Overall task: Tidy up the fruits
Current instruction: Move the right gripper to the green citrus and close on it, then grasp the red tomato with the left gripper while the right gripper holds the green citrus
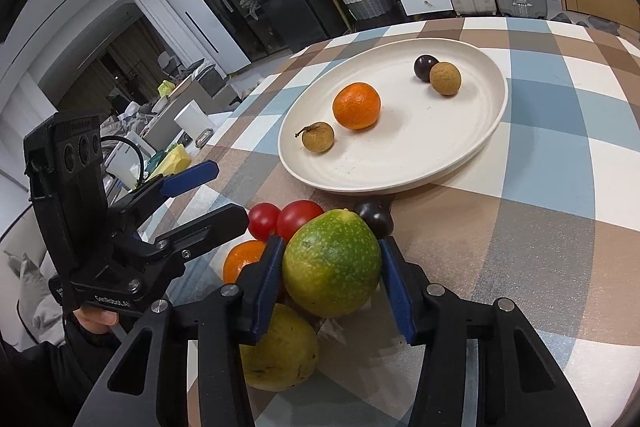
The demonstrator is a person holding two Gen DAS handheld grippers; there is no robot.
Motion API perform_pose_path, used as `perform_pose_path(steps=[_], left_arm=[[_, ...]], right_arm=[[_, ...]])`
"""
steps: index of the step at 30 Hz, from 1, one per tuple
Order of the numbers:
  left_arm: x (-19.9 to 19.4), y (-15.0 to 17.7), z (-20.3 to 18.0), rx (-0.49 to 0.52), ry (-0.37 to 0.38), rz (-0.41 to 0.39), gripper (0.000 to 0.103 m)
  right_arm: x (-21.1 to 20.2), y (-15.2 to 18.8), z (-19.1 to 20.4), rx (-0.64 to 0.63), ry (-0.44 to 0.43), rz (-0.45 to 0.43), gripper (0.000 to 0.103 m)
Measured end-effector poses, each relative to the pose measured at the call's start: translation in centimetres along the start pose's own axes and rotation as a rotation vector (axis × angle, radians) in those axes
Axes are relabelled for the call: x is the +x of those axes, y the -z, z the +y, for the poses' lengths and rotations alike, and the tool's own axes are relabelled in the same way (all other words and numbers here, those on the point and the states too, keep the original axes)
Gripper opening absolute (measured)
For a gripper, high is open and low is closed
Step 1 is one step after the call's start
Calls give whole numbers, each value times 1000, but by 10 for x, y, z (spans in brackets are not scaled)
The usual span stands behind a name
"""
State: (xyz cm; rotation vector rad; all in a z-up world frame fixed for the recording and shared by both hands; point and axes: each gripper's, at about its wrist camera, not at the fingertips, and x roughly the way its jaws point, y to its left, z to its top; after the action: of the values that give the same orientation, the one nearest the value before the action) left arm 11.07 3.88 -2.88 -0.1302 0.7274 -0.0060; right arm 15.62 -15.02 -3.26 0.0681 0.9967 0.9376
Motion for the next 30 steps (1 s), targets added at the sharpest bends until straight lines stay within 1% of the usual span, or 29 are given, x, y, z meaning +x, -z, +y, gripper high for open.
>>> perform_pose_path(steps=[6,12,15,17,20,22,23,25,26,28,29,30], left_arm=[[2,0,1,-8,-6,5,102],[15,3,16,-61,-35,81,102],[19,5,22,-78,-24,104,101],[19,5,23,-69,-12,107,100],[18,5,19,-44,15,102,89],[17,6,15,-29,38,103,80],[17,6,13,-22,52,103,77],[16,6,10,-15,81,101,65],[16,6,10,-15,95,102,62],[16,7,9,-20,132,104,50],[16,7,8,-21,148,106,48],[16,7,7,-23,159,107,43]], right_arm=[[-10,-2,-1,4,8,-42,49],[-15,-4,-8,27,19,-56,49],[-17,-4,-9,29,22,-58,49],[-17,-5,-9,29,22,-59,49],[-18,-5,-9,29,23,-62,49],[-18,-5,-10,31,23,-63,49],[-19,-5,-10,32,24,-64,49],[-19,-6,-10,34,24,-67,49],[-20,-6,-11,35,24,-68,49],[-20,-6,-11,36,25,-69,49],[-20,-6,-11,36,25,-69,49],[-20,-6,-11,36,25,-70,49]])
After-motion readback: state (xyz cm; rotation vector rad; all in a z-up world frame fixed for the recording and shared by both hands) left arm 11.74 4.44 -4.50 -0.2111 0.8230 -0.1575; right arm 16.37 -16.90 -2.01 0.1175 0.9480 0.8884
